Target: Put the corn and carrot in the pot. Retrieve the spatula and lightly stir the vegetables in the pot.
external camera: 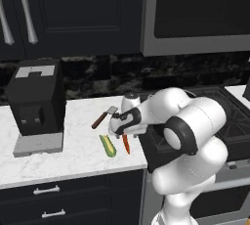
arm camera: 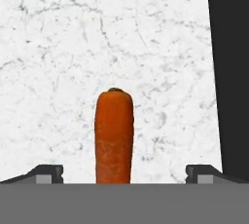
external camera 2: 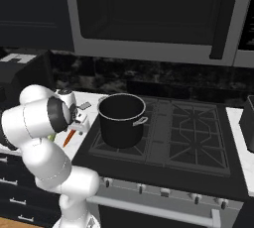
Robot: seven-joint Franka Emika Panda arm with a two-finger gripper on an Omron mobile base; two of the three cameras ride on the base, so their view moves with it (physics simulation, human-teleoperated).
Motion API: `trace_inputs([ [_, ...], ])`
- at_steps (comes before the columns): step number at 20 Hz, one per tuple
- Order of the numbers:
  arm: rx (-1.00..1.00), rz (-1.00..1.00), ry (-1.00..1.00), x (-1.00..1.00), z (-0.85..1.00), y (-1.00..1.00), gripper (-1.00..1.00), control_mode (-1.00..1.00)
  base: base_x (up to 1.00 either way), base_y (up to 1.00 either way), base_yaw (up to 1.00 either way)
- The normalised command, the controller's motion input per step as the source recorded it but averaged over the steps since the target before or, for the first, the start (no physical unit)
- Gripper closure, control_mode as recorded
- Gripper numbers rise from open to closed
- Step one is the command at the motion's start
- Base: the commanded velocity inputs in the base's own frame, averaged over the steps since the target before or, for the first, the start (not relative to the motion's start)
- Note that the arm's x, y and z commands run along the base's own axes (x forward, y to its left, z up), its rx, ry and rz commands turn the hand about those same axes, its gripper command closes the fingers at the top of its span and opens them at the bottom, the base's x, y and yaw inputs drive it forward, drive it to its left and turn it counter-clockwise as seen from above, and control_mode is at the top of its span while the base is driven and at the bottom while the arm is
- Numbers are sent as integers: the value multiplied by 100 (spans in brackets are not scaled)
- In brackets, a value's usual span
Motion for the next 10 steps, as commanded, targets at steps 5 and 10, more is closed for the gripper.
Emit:
trace_inputs([
  [5,0,0,-3,0,-17,2,-100,-100,0,0,0],
  [10,0,0,-1,3,-9,0,-100,-100,0,0,0],
])
